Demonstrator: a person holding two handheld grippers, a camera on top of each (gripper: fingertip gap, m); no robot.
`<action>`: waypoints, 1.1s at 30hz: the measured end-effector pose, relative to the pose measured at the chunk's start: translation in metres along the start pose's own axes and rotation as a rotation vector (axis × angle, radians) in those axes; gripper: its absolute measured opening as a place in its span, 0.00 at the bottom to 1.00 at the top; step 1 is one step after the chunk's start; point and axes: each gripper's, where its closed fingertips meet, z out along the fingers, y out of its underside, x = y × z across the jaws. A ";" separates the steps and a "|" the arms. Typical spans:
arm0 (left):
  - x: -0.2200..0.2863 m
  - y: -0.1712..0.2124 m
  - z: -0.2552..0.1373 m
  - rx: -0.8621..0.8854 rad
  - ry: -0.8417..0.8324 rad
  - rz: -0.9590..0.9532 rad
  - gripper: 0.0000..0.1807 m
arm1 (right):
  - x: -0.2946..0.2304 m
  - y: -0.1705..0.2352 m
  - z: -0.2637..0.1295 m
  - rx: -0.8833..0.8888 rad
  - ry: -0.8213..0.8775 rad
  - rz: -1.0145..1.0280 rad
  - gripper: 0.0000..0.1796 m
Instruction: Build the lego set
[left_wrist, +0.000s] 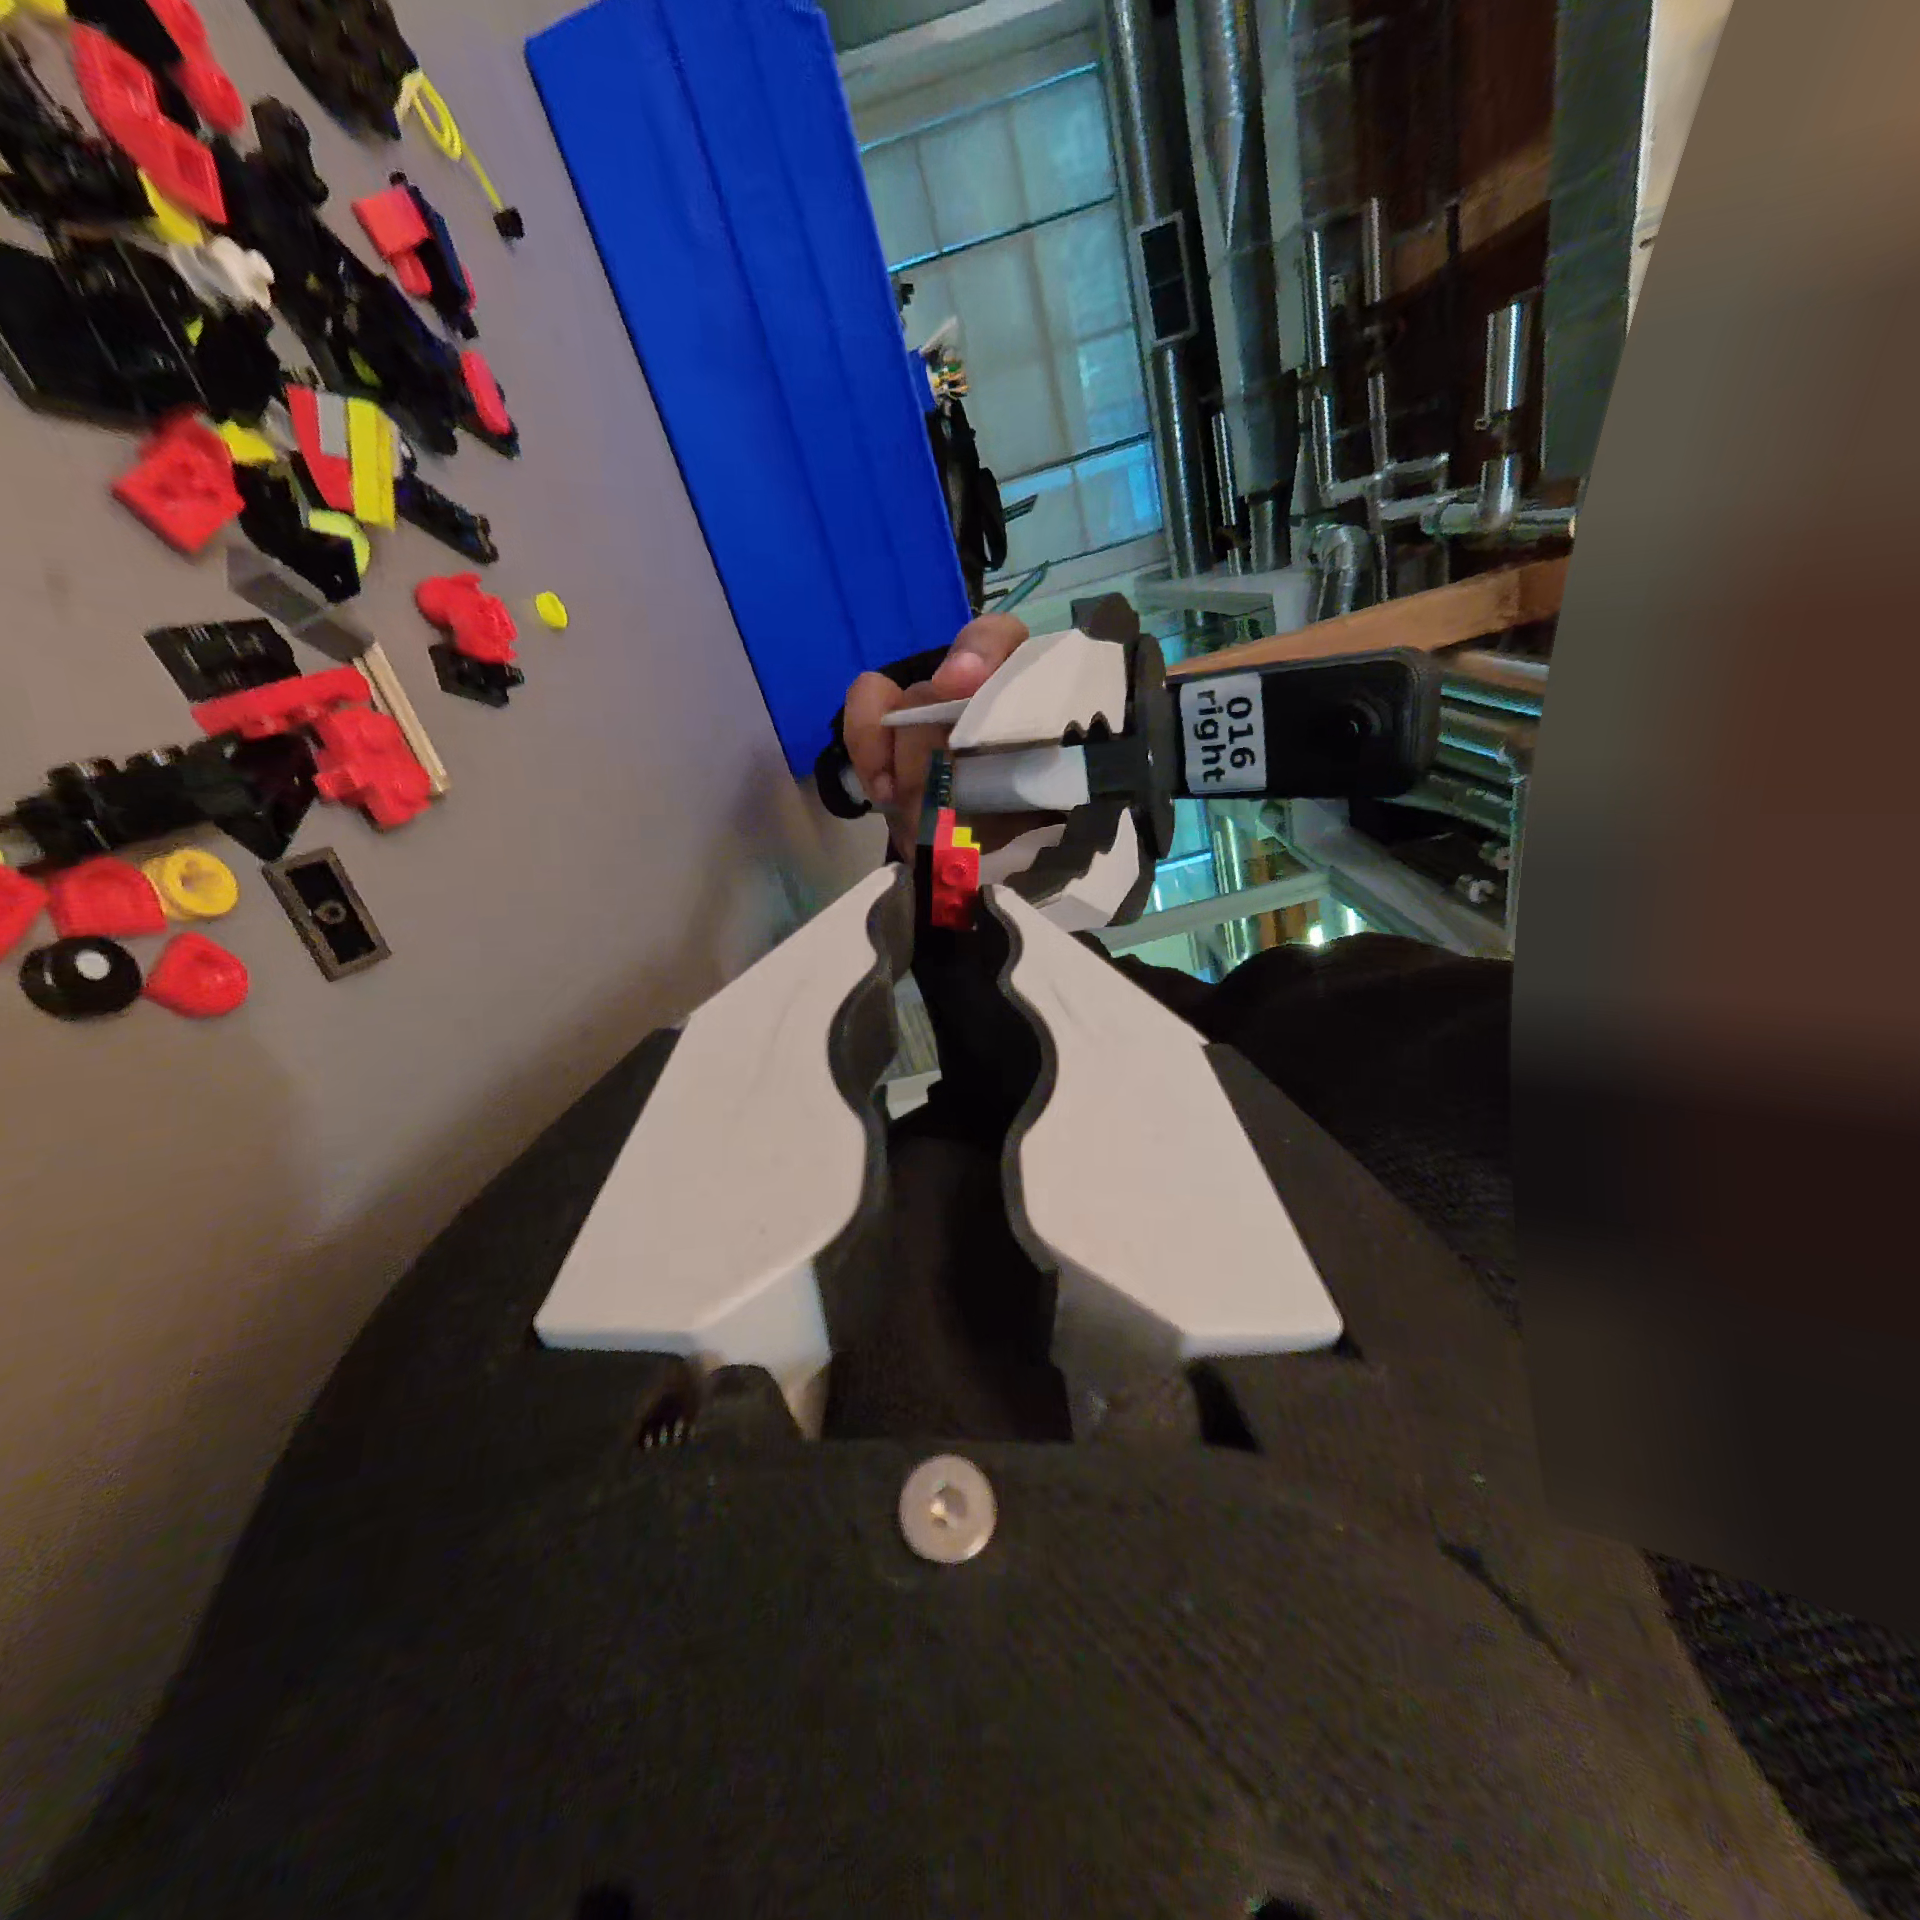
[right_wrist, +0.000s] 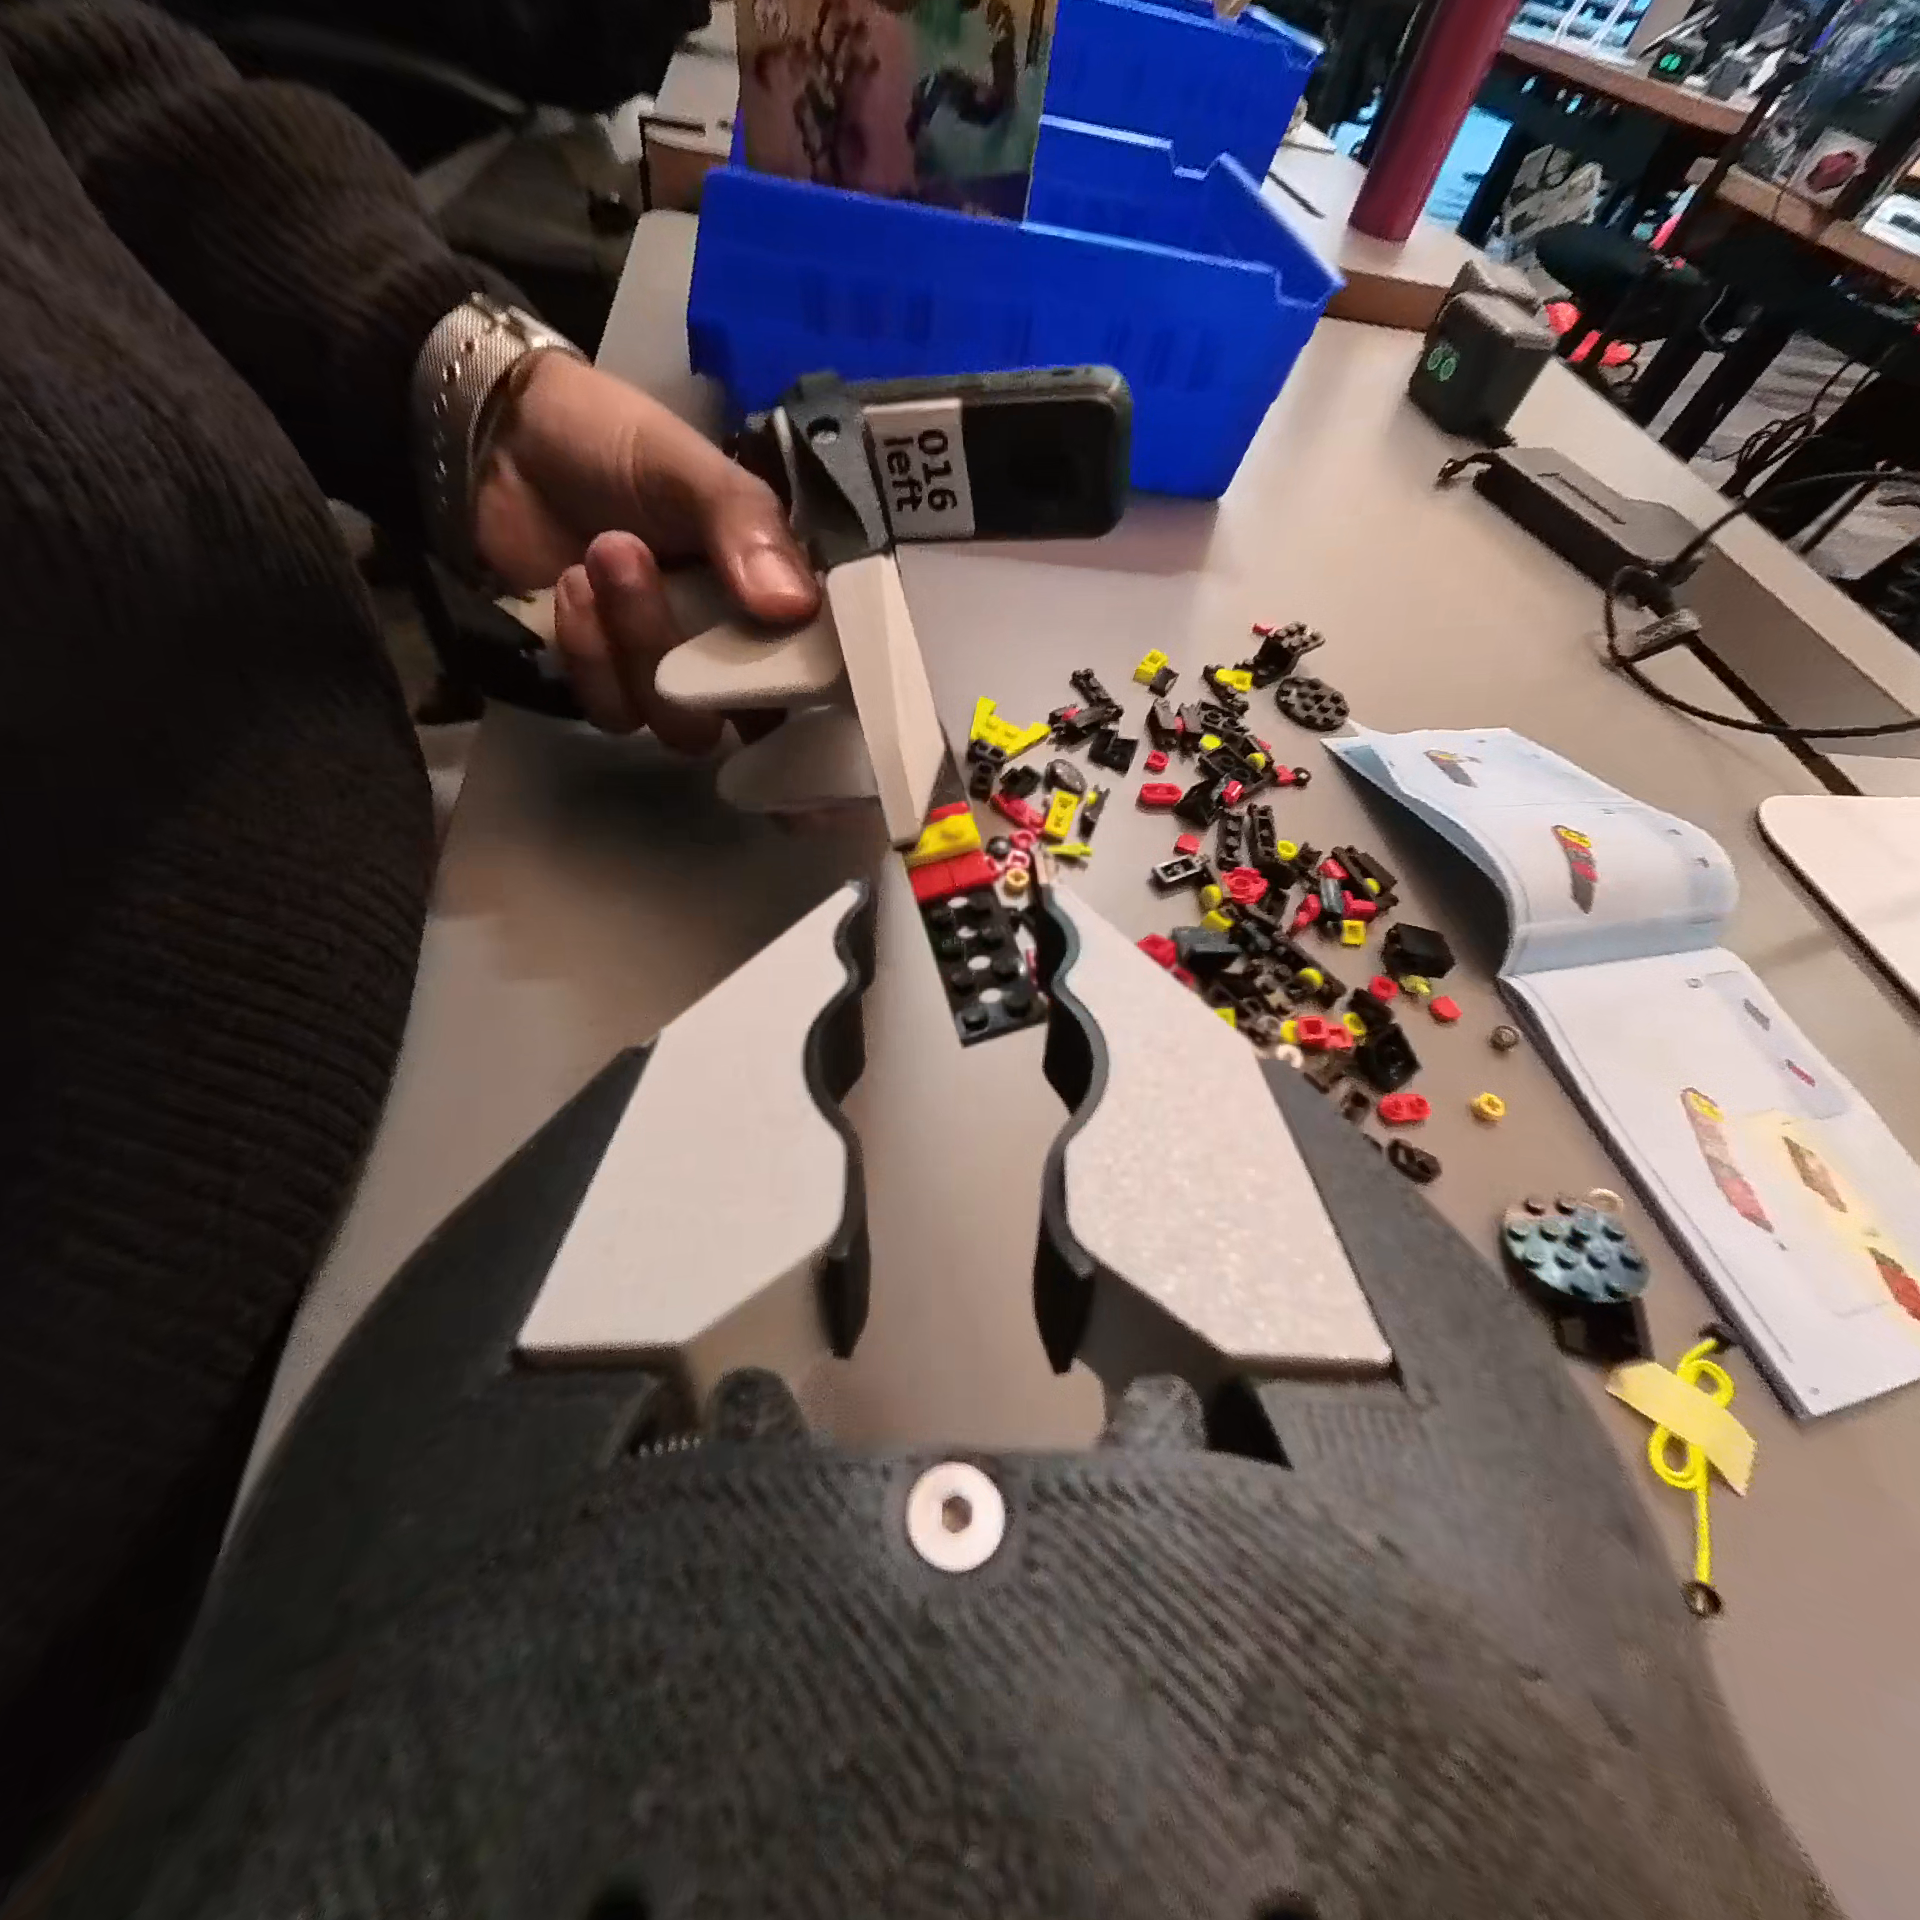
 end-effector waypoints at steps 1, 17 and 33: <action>0.000 0.001 0.000 -0.007 0.002 -0.009 0.05 | -0.002 0.003 0.002 -0.017 -0.008 -0.010 0.16; -0.006 0.019 -0.001 -0.115 -0.005 -0.064 0.05 | -0.019 0.010 0.006 -0.044 -0.084 -0.085 0.08; -0.003 0.024 0.000 -0.154 0.000 -0.042 0.04 | -0.024 0.013 0.007 -0.065 -0.102 -0.098 0.08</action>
